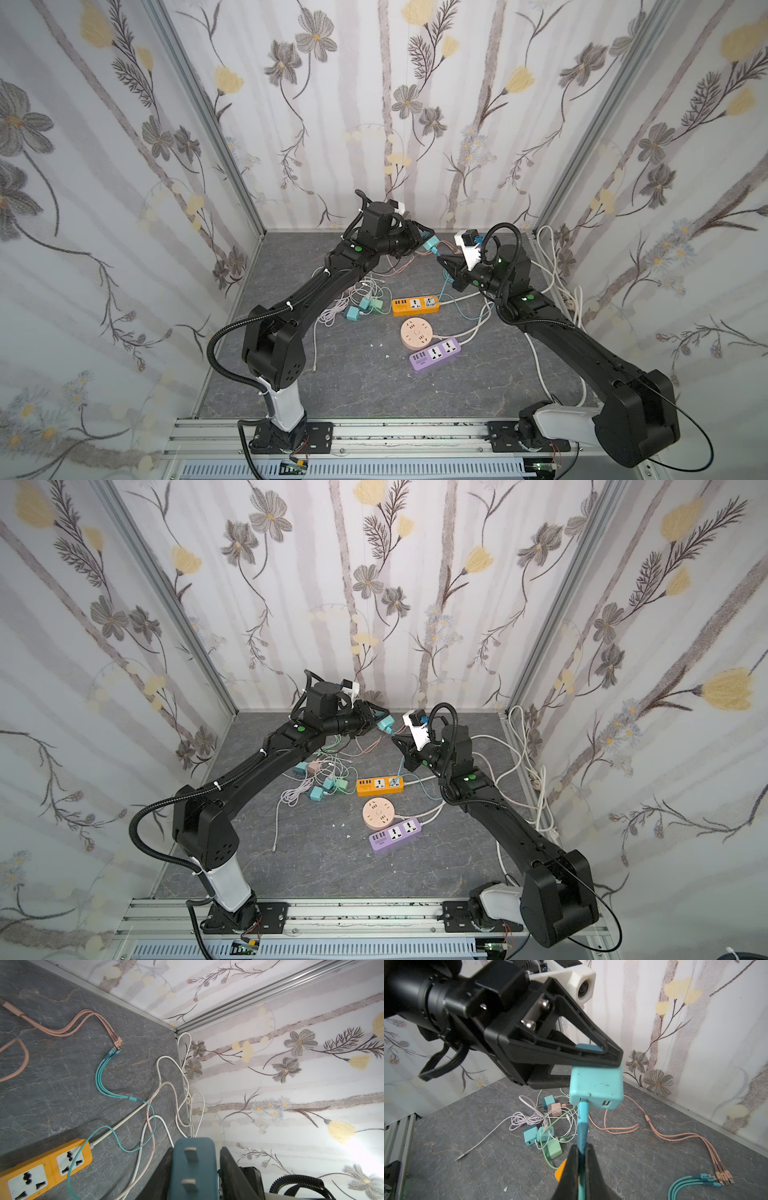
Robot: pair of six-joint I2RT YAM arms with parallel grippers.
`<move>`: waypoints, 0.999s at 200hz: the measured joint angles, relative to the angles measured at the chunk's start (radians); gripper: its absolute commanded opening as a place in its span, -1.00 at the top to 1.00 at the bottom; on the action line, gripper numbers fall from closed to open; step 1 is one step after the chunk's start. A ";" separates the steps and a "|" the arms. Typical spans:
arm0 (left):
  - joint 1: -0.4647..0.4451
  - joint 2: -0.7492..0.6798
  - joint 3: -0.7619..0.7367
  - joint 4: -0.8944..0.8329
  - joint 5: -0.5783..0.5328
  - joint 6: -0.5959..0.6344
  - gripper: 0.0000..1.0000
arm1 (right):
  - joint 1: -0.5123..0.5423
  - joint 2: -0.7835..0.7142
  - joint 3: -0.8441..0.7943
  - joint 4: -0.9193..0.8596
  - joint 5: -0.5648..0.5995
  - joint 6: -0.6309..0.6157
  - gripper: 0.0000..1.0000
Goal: Insert the plug
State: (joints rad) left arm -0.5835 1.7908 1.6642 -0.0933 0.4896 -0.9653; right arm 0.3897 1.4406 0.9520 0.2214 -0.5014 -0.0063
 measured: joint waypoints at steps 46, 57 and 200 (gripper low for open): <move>0.003 0.000 0.000 -0.023 -0.019 0.009 0.20 | 0.001 -0.008 -0.008 0.000 -0.020 -0.004 1.00; 0.003 0.000 0.000 -0.028 -0.027 0.016 0.32 | 0.001 -0.008 -0.008 0.000 -0.024 -0.006 1.00; 0.003 0.000 0.032 -0.064 -0.040 0.031 1.00 | 0.058 -0.157 -0.089 0.061 -0.015 0.510 -0.47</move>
State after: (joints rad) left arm -0.5800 1.7908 1.6958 -0.1570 0.4500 -0.9344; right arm 0.4473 1.2835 0.8635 0.2829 -0.5163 0.5041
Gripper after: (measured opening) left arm 0.278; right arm 0.717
